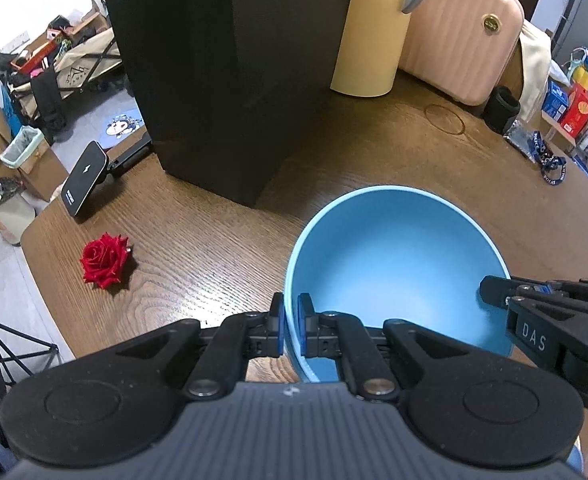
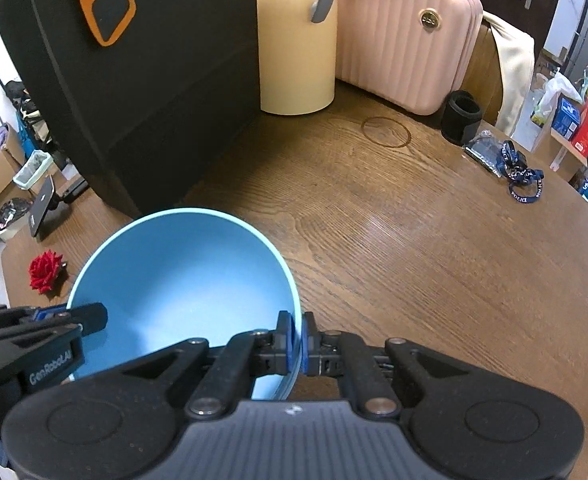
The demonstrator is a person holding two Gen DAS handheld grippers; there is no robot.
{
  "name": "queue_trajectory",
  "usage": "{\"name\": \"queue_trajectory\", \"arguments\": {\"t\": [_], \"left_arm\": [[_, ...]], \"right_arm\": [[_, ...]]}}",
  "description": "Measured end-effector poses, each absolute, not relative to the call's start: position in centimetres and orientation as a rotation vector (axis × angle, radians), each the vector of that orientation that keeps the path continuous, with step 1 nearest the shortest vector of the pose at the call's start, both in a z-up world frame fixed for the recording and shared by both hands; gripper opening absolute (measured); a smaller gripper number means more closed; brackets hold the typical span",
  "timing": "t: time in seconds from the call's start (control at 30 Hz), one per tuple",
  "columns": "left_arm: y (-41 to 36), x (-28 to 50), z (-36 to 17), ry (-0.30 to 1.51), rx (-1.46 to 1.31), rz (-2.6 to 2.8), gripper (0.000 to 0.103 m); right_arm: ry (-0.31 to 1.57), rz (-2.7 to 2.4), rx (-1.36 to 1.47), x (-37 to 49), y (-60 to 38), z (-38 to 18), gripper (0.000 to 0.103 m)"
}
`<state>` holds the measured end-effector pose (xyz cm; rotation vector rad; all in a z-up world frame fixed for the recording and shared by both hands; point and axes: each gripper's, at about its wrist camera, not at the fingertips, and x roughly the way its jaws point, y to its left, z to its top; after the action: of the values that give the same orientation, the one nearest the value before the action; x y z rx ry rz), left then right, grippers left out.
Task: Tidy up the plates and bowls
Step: 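Lower the held light-blue bowl into the two stacked bowls with both grippers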
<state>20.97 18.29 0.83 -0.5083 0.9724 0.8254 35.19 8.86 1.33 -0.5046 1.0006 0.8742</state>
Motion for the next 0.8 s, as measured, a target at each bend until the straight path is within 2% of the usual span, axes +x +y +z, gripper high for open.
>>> {"name": "queue_trajectory", "arguments": {"t": [0.8], "left_arm": [[18.35,20.65,0.22,0.966,-0.511,0.824,0.009]], "right_arm": [[0.985,0.889,-0.510,35.00,8.75,0.46,0.007]]}}
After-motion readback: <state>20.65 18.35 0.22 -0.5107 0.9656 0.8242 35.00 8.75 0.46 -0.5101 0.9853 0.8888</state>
